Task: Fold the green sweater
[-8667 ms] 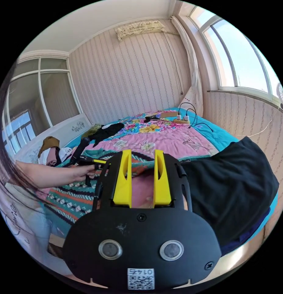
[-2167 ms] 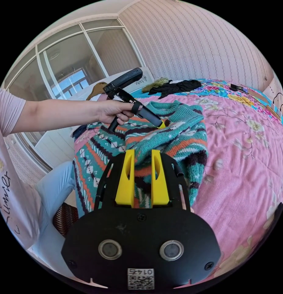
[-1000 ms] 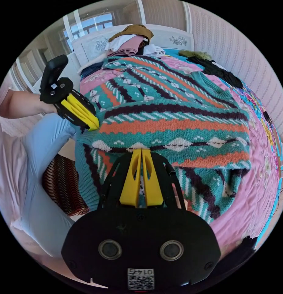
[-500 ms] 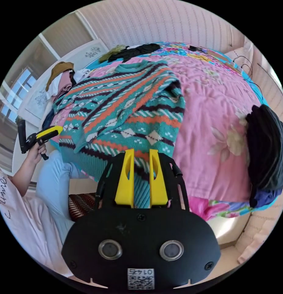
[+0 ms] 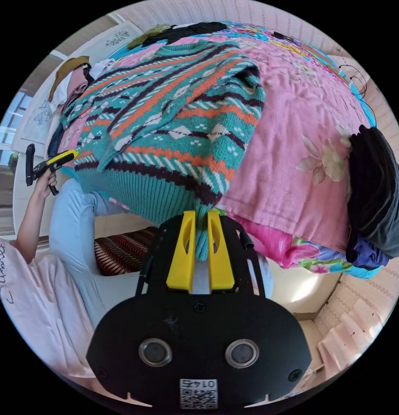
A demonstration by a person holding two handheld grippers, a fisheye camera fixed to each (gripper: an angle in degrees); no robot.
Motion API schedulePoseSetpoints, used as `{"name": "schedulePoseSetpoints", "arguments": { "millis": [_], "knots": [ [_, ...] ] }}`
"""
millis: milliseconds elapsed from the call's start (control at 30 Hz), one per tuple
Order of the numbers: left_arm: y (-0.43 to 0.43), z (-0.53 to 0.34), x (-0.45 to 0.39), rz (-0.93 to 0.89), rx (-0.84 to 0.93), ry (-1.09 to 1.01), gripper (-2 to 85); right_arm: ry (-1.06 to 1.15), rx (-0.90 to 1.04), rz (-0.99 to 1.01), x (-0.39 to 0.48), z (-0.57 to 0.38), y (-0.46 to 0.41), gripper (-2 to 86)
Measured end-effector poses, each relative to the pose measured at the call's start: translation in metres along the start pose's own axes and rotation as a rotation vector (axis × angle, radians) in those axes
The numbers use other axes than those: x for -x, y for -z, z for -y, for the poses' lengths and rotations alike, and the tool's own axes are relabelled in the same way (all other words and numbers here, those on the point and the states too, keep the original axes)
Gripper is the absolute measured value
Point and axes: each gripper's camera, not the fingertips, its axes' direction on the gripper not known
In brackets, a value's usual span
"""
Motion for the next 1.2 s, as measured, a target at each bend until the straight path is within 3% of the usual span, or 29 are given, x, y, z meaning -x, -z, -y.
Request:
{"name": "schedulePoseSetpoints", "arguments": {
  "millis": [300, 433, 533, 667, 900, 1033, 1200],
  "knots": [
    [0.003, -0.017, 0.035, -0.042, 0.048, -0.008, 2.5, 0.003, 0.169, -0.078, 0.035, 0.032, -0.044, 6.3],
    [0.035, -0.041, 0.072, -0.078, -0.104, 0.132, 4.7, -0.012, 0.181, -0.072, 0.049, 0.031, -0.019, 8.1],
    [0.062, -0.064, 0.122, -0.020, -0.253, 0.287, 5.0, 0.062, 0.053, -0.133, 0.079, 0.051, 0.018, 8.3],
    [0.079, -0.082, 0.202, 0.080, -0.347, 0.525, 6.0, 0.420, -0.173, -0.056, 0.183, 0.126, 0.045, 8.6],
    [0.090, -0.065, 0.283, 0.193, -0.456, 0.633, 8.6, 0.818, -0.349, -0.054, 0.407, 0.239, 0.016, 11.3],
    [0.083, -0.053, 0.299, 0.273, -0.474, 0.702, 11.1, 0.899, -0.251, 0.088, 0.483, 0.266, -0.014, 8.6],
    [0.052, -0.037, 0.312, 0.246, -0.307, 0.725, 11.8, 0.852, -0.268, 0.035, 0.535, 0.287, -0.054, 7.8]
  ]
}}
